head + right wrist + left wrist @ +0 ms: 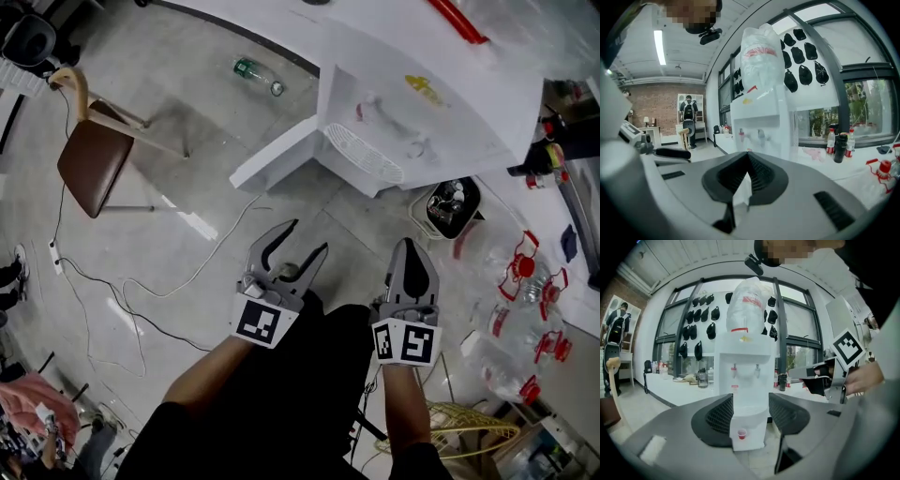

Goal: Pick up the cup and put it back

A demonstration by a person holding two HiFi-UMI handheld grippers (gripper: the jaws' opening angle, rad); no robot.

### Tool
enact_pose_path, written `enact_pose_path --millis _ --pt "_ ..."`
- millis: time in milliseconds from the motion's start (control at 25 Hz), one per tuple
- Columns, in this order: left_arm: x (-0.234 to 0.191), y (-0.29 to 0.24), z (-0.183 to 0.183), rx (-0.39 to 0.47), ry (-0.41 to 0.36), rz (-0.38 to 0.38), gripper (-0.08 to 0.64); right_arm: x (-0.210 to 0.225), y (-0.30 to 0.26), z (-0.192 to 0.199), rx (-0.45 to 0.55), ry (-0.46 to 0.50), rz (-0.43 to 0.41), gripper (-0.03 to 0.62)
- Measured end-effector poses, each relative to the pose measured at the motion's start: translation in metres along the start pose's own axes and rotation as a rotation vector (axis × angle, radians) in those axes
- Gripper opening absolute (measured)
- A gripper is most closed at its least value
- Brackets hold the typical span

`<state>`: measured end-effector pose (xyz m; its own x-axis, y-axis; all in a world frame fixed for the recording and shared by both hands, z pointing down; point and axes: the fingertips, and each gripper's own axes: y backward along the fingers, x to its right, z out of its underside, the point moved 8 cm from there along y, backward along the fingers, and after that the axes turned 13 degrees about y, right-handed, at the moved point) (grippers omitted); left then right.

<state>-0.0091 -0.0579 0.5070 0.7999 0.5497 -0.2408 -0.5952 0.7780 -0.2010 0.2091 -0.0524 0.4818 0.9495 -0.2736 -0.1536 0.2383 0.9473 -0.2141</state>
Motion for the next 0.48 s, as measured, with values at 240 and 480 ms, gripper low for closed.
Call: enact_pose_path --millis 240,480 --pt "-0.031 -0.037 0.092 0.016 -0.021 0.027 0.222 -0.013 -0.032 0.090 0.031 0.012 -0.038 -0.006" --pt "-0.064 -0.087 0.166 0.027 -0.067 0.062 0.227 -0.022 -0.058 0.161 0.067 0.046 -0.062 -0.006"
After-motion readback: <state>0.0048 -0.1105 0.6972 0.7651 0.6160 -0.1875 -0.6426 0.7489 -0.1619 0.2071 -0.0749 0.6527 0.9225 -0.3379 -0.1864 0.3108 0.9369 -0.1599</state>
